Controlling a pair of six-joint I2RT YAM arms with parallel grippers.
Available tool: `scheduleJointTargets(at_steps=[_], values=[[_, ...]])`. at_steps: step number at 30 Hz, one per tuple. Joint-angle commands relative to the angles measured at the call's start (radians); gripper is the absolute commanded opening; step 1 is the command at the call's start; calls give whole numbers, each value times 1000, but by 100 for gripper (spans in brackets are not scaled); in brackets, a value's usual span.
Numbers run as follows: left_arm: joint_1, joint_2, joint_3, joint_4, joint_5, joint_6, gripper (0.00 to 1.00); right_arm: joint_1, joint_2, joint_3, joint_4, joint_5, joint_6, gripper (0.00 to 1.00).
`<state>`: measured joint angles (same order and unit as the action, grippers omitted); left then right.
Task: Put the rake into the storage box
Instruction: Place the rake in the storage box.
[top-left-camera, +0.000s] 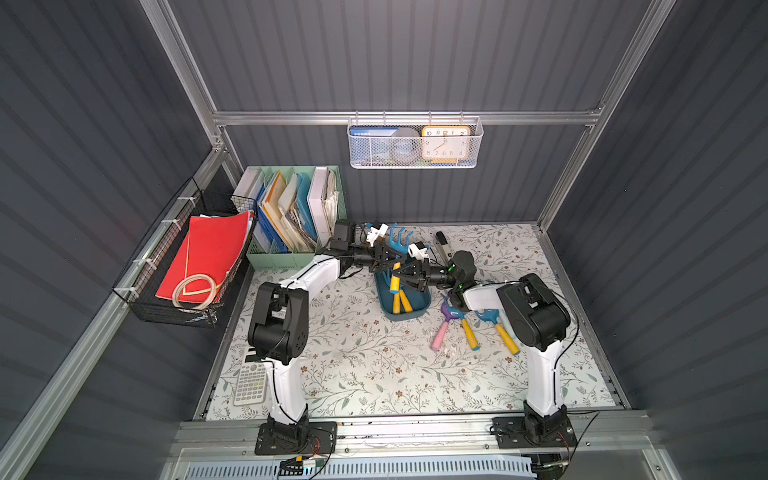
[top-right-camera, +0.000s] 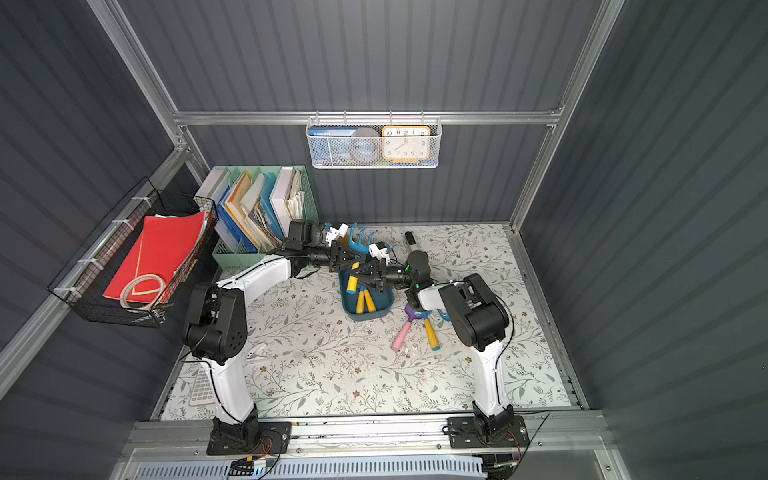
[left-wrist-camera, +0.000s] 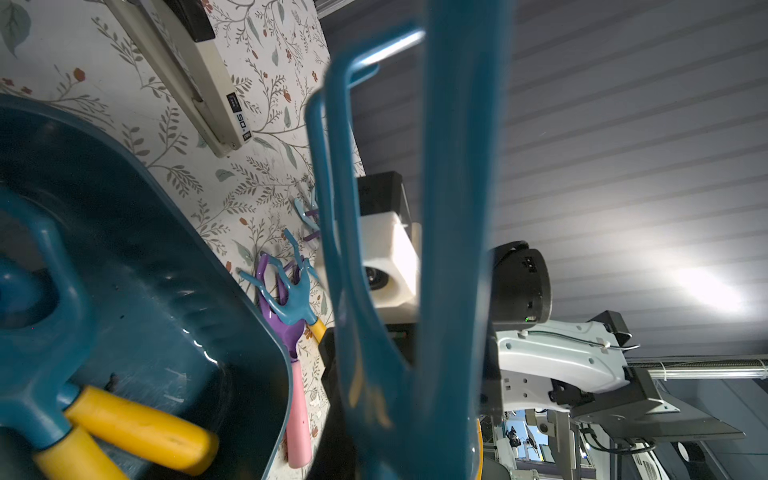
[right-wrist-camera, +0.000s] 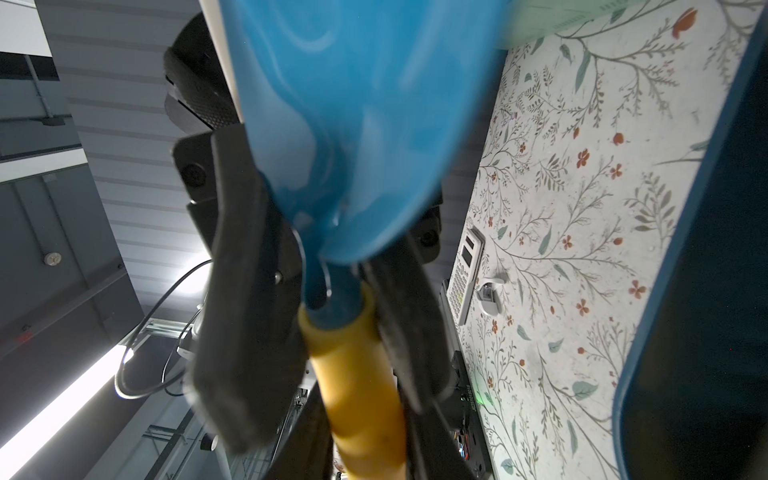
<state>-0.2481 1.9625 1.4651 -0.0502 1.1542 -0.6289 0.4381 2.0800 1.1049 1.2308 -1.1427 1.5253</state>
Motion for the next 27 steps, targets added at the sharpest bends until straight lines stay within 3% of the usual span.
scheduleJointTargets(at_steps=[1, 3, 5, 8, 10, 12, 20, 27], values=[[15, 21, 34, -90, -100, 198, 0, -49, -156, -4, -312, 32, -189, 24], [15, 44, 60, -154, -195, 206, 0, -68, -225, 5, -624, 107, -393, 48], [13, 81, 92, -216, -308, 204, 0, -84, -310, 62, -1099, 312, -731, 56], [11, 136, 137, -274, -402, 176, 0, -70, -374, 138, -1432, 662, -968, 58], [2, 161, 161, -305, -447, 162, 0, -77, -387, 153, -1507, 783, -982, 57], [-15, 182, 202, -363, -486, 176, 0, -91, -396, 142, -1524, 824, -959, 56], [-104, 223, 350, -595, -651, 265, 0, -99, -402, 81, -1475, 806, -914, 56], [-125, 161, 288, -601, -692, 250, 0, -100, -423, 51, -1483, 802, -935, 56]])
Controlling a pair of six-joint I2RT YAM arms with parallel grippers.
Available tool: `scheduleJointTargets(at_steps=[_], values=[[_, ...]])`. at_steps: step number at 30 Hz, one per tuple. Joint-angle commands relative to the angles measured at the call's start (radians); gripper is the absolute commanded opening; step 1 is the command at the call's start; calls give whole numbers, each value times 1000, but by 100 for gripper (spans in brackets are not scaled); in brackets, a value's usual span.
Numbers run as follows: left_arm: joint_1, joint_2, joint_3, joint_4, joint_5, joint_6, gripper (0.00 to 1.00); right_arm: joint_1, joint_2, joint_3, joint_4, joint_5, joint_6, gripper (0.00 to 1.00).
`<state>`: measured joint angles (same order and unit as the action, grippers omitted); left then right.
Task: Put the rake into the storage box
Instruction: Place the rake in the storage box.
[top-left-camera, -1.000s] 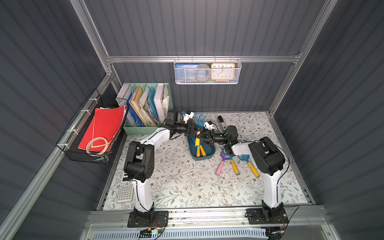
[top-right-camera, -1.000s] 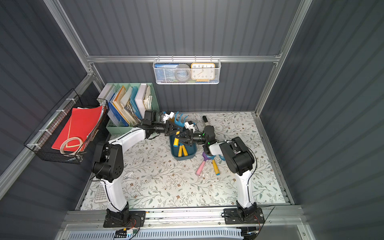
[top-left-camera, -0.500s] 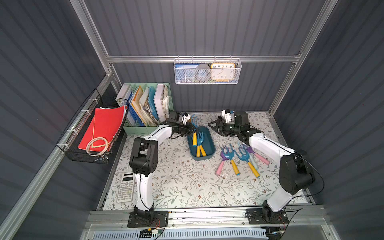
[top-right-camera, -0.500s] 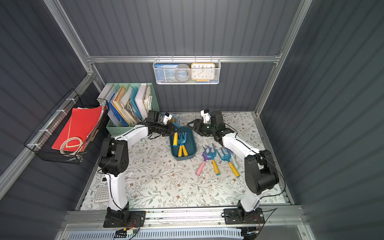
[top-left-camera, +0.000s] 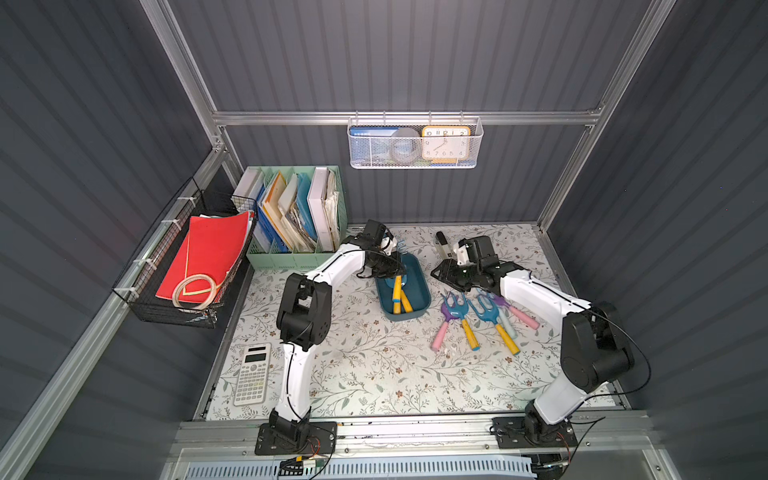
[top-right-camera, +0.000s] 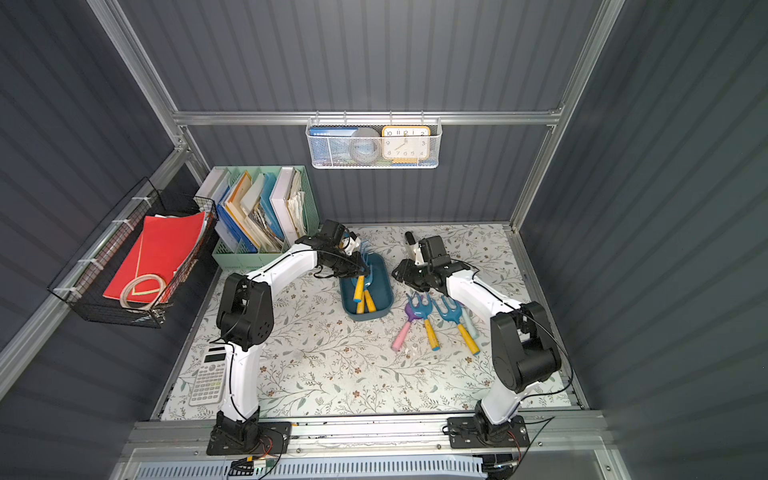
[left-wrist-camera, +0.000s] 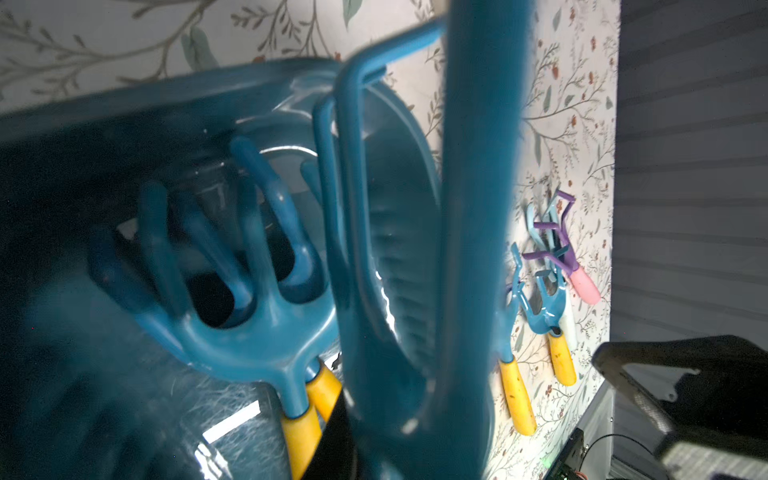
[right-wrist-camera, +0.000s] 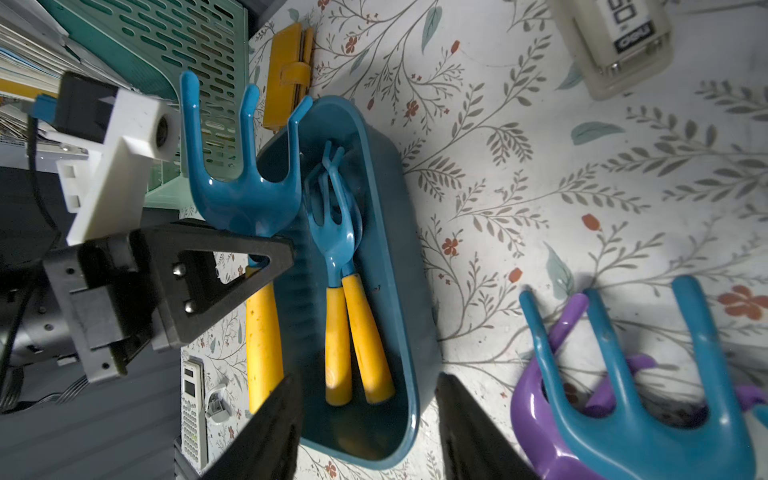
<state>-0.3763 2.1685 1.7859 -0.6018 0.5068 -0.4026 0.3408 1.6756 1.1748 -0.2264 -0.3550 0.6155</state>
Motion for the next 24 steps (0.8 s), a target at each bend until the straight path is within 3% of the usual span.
scheduleJointTargets(at_steps=[1, 10, 12, 14, 17, 20, 24], values=[[2, -59, -51, -46, -51, 20, 0, -3, -23, -26, -25, 9, -29, 56], [1, -39, -89, 7, -56, -45, 1, -2, -76, -85, -29, -2, -36, 56], [1, -36, -91, 30, -63, -65, 22, -3, -92, -100, -27, 2, -32, 56], [1, -39, -92, 46, -82, -88, 53, -3, -110, -117, -31, 9, -28, 56], [1, -39, -84, 69, -107, -122, 75, -1, -130, -134, -45, 23, -20, 57], [1, -46, -62, 94, -131, -153, 82, 6, -158, -150, -86, 77, -32, 59], [1, -89, -74, 94, -274, -205, 80, 30, -191, -162, -214, 295, -56, 59]])
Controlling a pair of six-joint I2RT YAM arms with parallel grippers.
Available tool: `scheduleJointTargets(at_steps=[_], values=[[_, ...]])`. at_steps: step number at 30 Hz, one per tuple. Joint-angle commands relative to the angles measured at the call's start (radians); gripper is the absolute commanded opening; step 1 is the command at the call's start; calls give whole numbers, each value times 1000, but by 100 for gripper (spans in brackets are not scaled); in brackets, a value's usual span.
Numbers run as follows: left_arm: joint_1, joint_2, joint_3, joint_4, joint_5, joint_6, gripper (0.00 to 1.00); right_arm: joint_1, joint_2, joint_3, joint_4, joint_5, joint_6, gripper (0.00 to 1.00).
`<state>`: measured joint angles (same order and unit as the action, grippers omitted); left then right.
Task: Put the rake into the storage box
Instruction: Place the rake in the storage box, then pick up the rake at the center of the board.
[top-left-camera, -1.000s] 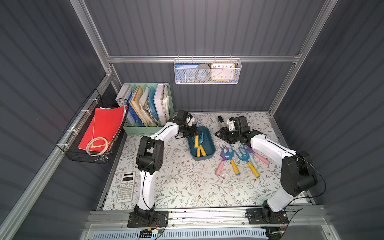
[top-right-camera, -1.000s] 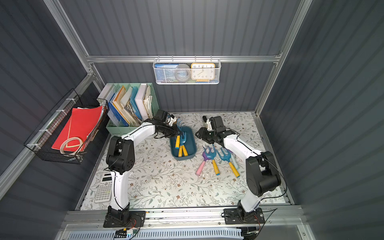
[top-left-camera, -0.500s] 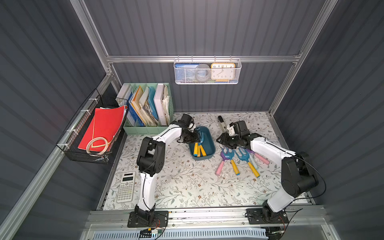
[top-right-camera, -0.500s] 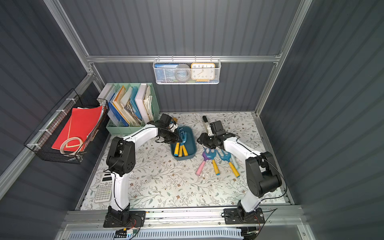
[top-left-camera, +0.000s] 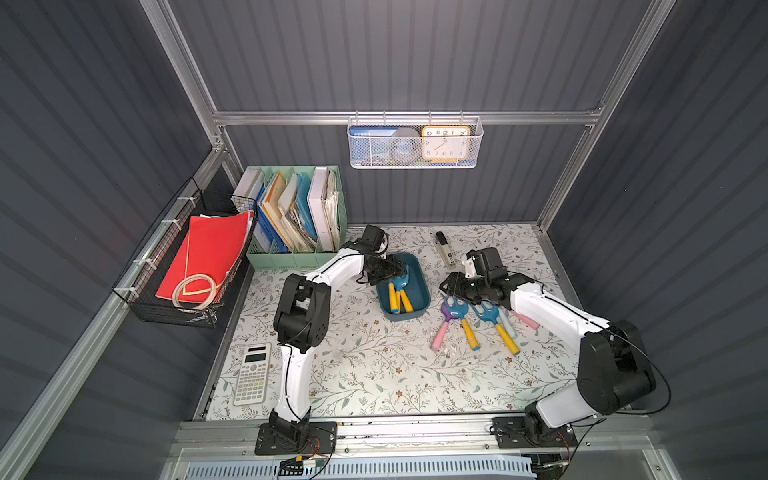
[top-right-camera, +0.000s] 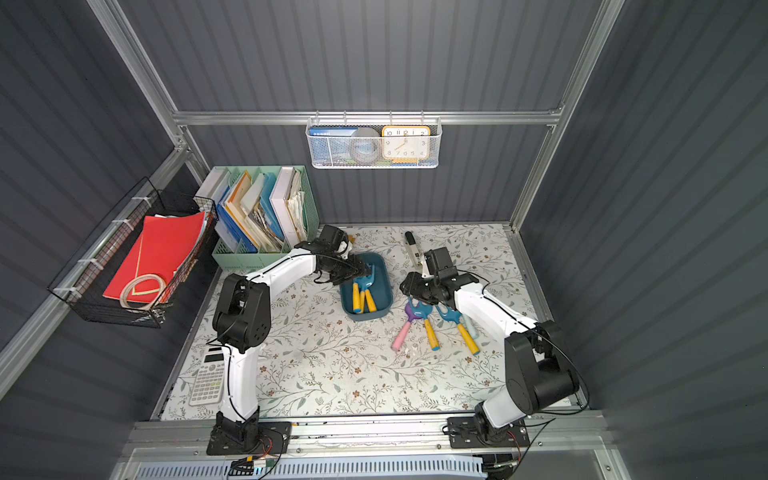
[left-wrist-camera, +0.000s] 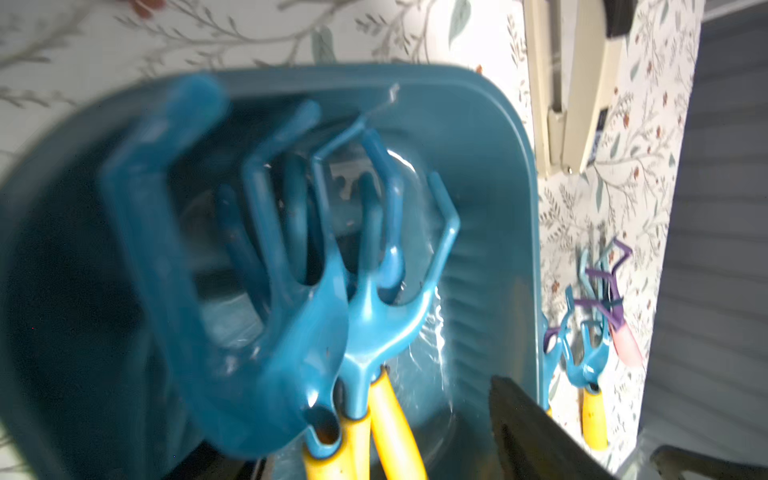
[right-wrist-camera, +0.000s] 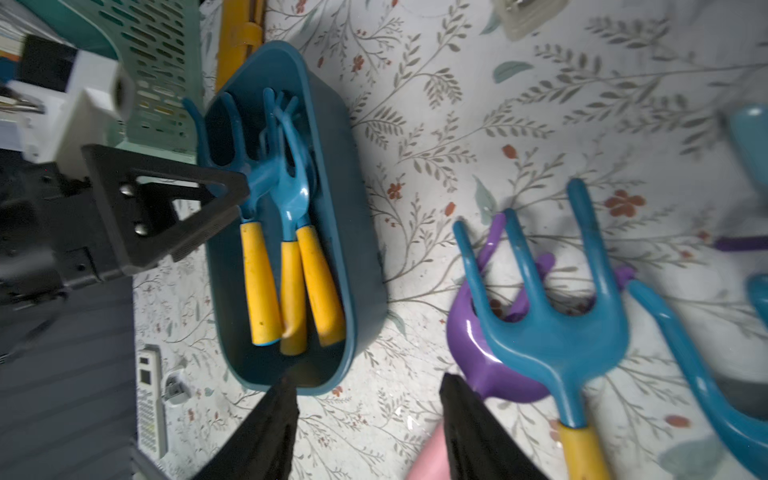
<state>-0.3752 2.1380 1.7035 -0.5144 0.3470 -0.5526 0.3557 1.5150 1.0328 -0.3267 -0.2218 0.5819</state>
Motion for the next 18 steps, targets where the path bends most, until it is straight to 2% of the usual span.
scheduleJointTargets(at_steps=[1, 3, 6, 8, 13, 18], values=[[0, -68, 11, -15, -163, -65, 79, 17, -38, -34, -151, 212, -12, 59], [0, -84, 22, -65, -254, -70, 79, 17, -49, -71, -199, 264, 17, 60], [0, -103, 33, -126, -366, -63, 78, 19, -59, -132, -234, 256, 24, 60], [0, -113, 23, -123, -389, -47, 77, 20, -59, -158, -251, 244, 21, 60], [0, -103, 17, -73, -286, 5, 72, 23, -45, -191, -270, 224, 16, 60], [0, -104, -39, 24, -140, -14, 72, 31, 9, -198, -256, 220, 18, 60]])
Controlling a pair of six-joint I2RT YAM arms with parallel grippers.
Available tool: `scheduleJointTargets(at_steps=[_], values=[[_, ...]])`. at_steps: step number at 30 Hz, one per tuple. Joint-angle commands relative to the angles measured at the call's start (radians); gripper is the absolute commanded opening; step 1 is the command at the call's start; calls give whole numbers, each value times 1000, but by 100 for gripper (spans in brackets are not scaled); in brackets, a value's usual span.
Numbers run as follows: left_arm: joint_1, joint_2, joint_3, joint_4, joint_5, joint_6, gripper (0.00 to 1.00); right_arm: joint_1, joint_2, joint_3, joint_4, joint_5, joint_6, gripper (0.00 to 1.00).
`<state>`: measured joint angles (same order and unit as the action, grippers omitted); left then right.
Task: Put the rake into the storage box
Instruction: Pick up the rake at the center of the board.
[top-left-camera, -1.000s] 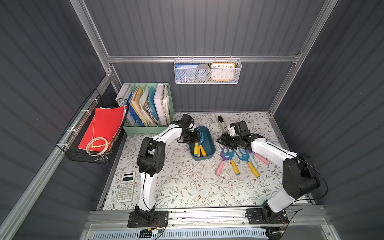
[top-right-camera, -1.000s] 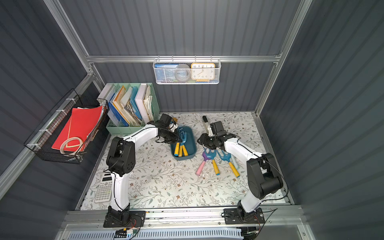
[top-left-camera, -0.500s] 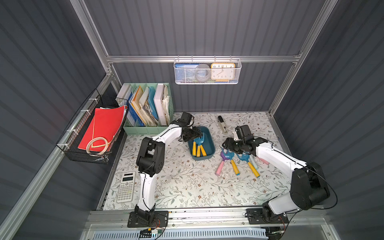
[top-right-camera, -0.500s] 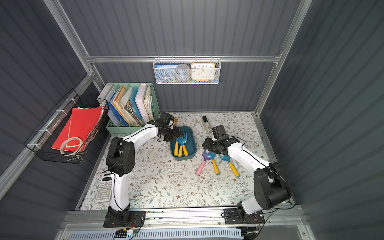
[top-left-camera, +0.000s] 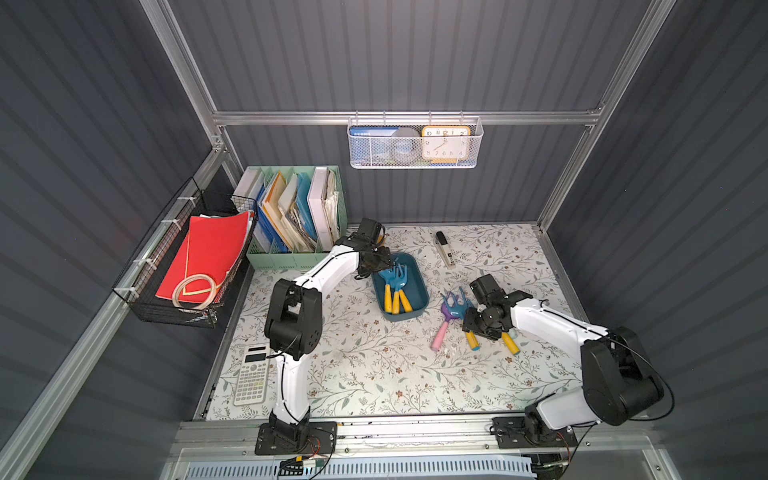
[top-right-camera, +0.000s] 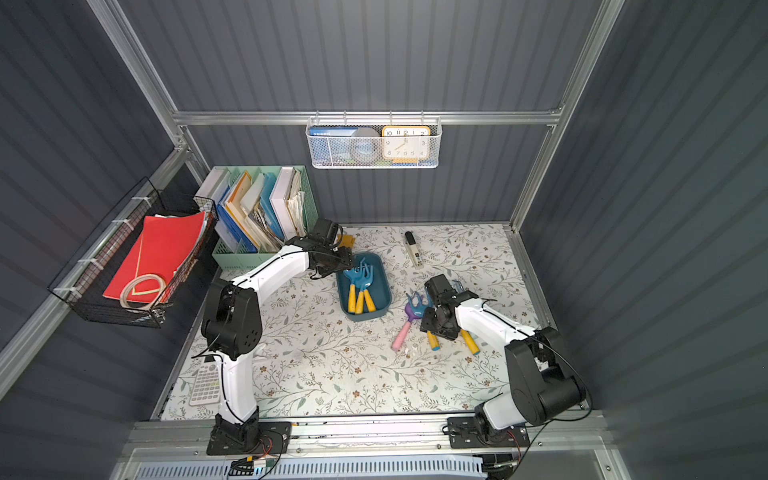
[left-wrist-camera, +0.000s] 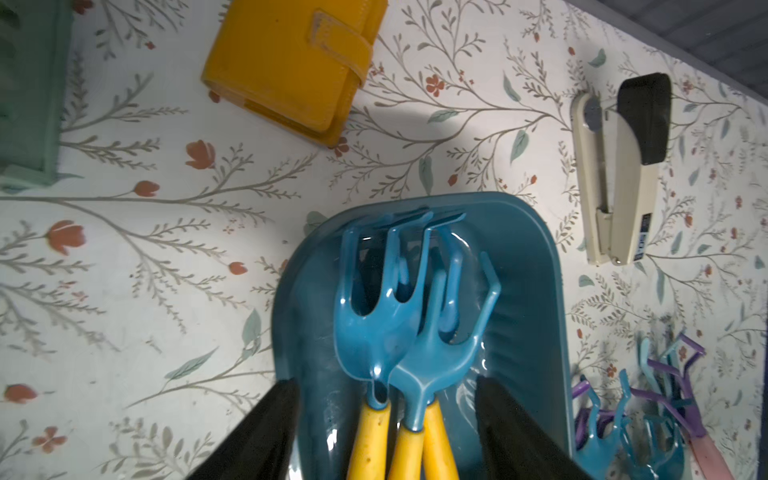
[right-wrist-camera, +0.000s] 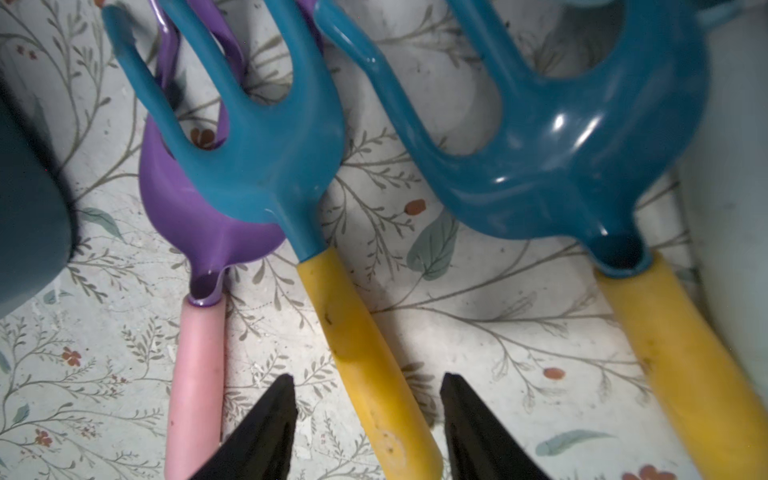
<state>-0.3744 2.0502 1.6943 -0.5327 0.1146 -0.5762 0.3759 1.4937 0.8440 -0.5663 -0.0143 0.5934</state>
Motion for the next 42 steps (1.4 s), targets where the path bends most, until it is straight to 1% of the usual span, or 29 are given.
scheduleJointTargets(at_steps=[1, 5, 7, 9, 11, 15, 18, 23, 26, 28, 33, 35, 36, 38, 42], values=[[-1, -16, -38, 59, 120, 5, 72, 14, 41, -10, -12, 13, 8, 59], [-1, 3, -26, 59, 171, -3, 75, 37, 83, -16, -3, 29, 12, 58], [-1, 15, -12, 27, 181, -2, 77, 46, 104, -13, -6, 41, 22, 55], [-1, 15, -11, 14, 176, 3, 78, 49, 118, -12, -7, 40, 32, 48], [-1, 6, -24, 22, 173, 5, 79, 49, 128, -2, -7, 39, 32, 37], [-1, 3, -20, 20, 187, 15, 81, 49, 125, 36, -29, 63, 39, 21], [0, 9, -9, 15, 213, 33, 82, 49, 110, 72, -32, 66, 31, 15], [0, 6, -6, 34, 246, 52, 84, 48, 77, 149, -3, 12, 21, 13], [0, -1, -5, 63, 332, 80, 85, 52, 37, 159, 83, -64, 14, 14], [1, -10, -12, 89, 378, 97, 87, 67, 16, 170, 136, -96, -16, 14], [2, -57, -76, 200, 497, 125, 89, 95, 6, 196, 228, -209, -95, 15], [2, -64, -82, 206, 511, 134, 89, 105, 17, 213, 241, -222, -112, 15], [2, -65, -84, 206, 513, 139, 89, 110, 24, 225, 241, -259, -121, 15], [2, -65, -84, 206, 517, 141, 88, 119, 40, 247, 245, -290, -140, 15], [6, -70, -89, 211, 532, 150, 87, 136, 88, 305, 219, -317, -171, 15]])
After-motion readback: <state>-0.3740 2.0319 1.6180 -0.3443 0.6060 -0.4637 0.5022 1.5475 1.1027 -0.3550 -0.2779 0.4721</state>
